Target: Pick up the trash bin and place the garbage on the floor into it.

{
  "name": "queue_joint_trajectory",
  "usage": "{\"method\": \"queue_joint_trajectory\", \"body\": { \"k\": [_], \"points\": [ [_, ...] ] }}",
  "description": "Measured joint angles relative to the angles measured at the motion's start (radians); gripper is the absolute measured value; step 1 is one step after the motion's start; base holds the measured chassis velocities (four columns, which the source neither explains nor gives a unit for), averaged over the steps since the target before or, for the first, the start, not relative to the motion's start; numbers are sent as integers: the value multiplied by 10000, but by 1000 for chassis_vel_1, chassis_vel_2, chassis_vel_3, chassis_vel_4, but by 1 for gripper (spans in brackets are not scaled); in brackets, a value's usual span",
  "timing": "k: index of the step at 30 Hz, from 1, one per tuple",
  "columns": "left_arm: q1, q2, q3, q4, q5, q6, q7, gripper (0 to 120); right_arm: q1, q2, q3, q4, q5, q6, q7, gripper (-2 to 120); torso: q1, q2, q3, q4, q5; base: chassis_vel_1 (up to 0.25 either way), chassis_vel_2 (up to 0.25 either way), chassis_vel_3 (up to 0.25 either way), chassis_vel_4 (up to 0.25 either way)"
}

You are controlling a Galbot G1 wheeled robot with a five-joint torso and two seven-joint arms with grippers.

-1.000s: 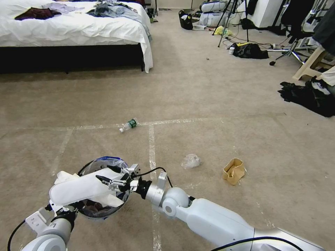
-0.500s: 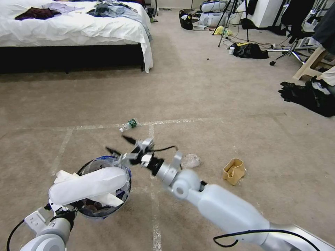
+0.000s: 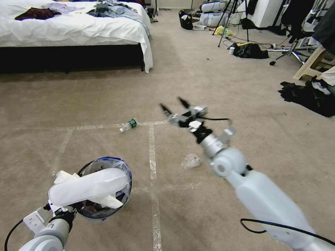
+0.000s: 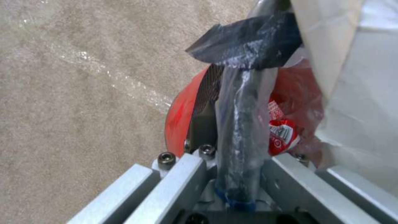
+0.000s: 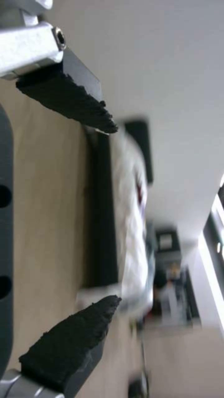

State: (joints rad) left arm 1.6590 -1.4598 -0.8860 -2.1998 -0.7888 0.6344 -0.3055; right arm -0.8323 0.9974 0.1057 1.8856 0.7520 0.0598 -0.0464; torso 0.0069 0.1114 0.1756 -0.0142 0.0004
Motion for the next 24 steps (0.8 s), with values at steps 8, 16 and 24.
{"method": "queue_joint_trajectory", "body": {
  "k": [8,16,24],
  "points": [
    [65,62,88,-69,59,-1,136,0,-1871,-252,1735,446,-2039,-109,1087,98,0,0,0,0,-3,0,0,0,0],
    [49,72,138,-165,77,-22,199,0,-3639,460,3984,953,-2910,619,1303,99,-1,1,-1,-1,-4,0,0,0,0],
    [59,97,138,-188,81,-30,243,0,-4344,985,4759,1047,-3173,1016,1237,99,0,1,-1,-2,-4,0,0,0,0]
  ]
}}
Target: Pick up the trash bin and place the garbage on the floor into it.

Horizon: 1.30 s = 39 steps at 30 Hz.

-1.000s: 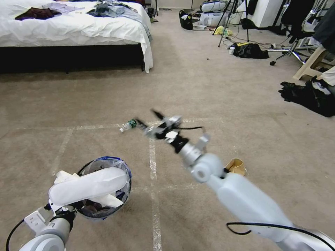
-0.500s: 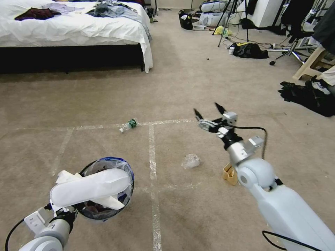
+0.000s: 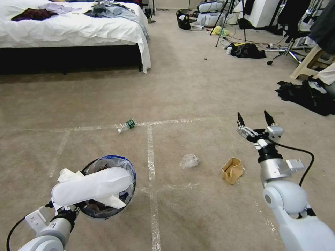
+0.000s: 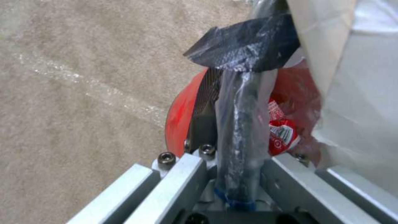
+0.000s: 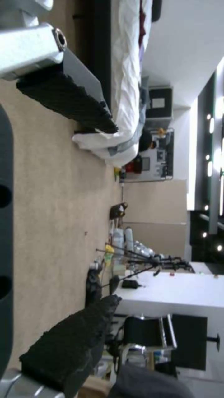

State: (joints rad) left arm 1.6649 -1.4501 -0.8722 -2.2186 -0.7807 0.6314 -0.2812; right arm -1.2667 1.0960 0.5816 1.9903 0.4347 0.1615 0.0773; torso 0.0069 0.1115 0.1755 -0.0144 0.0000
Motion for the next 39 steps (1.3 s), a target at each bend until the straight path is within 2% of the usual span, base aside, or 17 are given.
{"method": "queue_joint_trajectory", "body": {
  "k": [4,15,39],
  "points": [
    [34,5,0,-59,15,-9,25,0,-363,315,104,1,-254,248,44,99,0,0,1,2,1,-15,-27,-15,-17],
    [72,9,-62,-131,8,-34,38,0,-323,454,-182,-206,-203,390,1,99,0,-1,1,0,-1,-45,-46,-44,-51],
    [-211,125,-164,431,-165,-44,-75,0,4,949,-733,-820,-567,602,-294,100,0,0,2,2,0,-19,-20,-18,-18]
  ]
}}
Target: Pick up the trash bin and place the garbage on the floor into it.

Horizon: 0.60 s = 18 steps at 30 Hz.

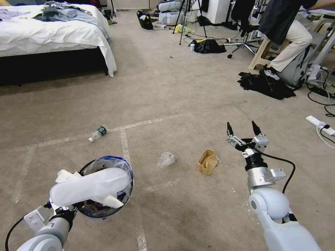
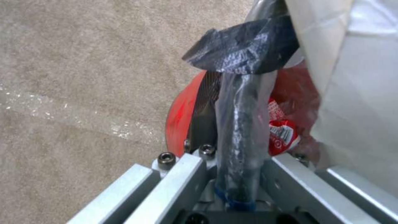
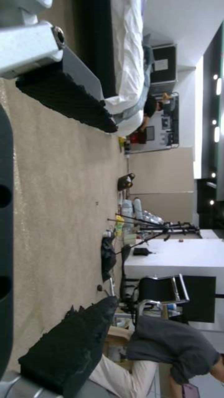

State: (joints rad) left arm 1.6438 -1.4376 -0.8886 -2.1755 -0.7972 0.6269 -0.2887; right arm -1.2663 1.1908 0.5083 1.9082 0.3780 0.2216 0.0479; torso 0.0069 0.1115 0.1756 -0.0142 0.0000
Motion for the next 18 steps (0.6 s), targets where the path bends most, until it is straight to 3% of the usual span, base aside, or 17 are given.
{"method": "queue_joint_trajectory", "body": {
  "k": [12,18],
  "points": [
    [-38,45,-67,138,-62,11,-6,0,58,84,-62,-211,-76,-41,-63,100,-1,0,-1,0,0,0,0,0,0],
    [-81,48,-74,219,-66,12,-6,0,129,106,-109,-279,-80,-41,-47,100,-1,1,-1,0,-2,-89,96,94,-95]
  ]
}}
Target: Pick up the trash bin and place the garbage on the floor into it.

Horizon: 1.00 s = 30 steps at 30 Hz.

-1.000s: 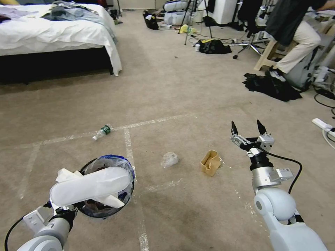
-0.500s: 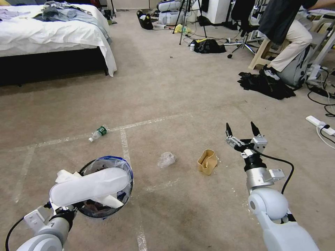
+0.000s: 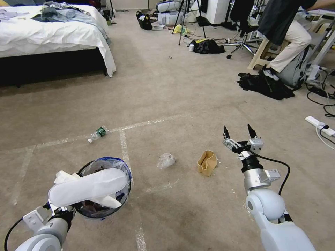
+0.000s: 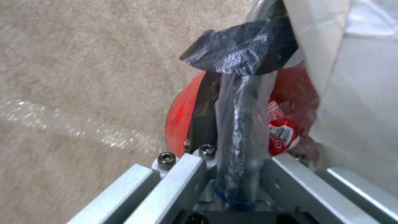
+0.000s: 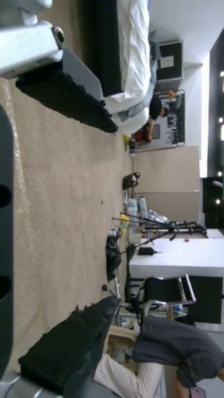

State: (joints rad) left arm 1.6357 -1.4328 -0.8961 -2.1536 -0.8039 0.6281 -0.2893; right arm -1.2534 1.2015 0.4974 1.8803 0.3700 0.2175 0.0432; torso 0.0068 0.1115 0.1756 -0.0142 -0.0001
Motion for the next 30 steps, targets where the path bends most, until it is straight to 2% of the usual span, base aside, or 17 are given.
{"method": "queue_joint_trajectory", "body": {
  "k": [18,27,30],
  "points": [
    [-160,14,17,136,-35,2,-1,0,208,-21,-122,-190,18,40,9,100,3,-1,3,1,2,-194,196,199,-192],
    [-236,82,-33,271,-124,73,-81,0,337,-60,-263,-310,16,21,3,100,0,-1,-1,0,1,-37,29,35,-41],
    [-249,144,-60,299,-187,123,-134,0,260,-219,-285,-223,238,-261,110,100,1,0,0,1,1,0,0,0,0]
  ]
}}
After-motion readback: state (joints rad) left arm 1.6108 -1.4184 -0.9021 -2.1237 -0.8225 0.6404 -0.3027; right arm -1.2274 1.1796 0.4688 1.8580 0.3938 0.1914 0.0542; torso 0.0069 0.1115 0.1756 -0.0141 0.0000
